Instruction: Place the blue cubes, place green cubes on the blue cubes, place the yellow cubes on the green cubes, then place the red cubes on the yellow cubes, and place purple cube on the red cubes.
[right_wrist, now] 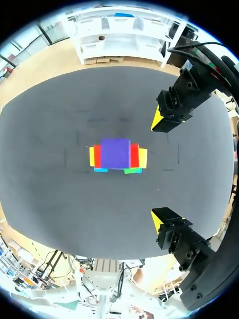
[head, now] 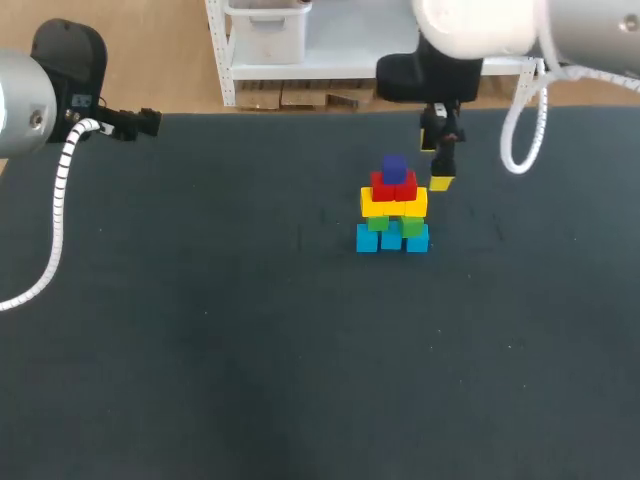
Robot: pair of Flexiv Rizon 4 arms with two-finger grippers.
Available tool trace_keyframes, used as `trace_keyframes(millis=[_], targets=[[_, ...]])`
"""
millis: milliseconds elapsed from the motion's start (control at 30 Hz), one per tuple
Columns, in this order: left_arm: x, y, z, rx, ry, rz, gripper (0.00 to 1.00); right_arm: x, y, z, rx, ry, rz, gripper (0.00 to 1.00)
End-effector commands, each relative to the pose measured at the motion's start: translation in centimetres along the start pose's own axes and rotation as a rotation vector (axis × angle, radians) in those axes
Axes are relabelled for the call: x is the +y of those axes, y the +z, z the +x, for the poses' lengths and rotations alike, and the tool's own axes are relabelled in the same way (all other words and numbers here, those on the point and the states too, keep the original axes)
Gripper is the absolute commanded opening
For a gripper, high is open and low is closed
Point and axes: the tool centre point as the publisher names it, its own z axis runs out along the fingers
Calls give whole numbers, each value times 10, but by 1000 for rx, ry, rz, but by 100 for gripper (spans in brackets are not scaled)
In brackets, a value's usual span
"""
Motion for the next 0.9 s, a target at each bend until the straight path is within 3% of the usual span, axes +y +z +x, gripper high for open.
trace_keyframes(millis=[33, 500, 900], targets=[[0, 1, 0, -3, -2, -2, 100, 15, 4, 14, -62, 6, 93, 100], [0, 1, 0, -3, -2, -2, 100, 27, 12, 40, -114, 56, 105, 100], [0, 1, 0, -3, -2, -2, 100, 35, 39, 57, -204, 100, 85, 100]])
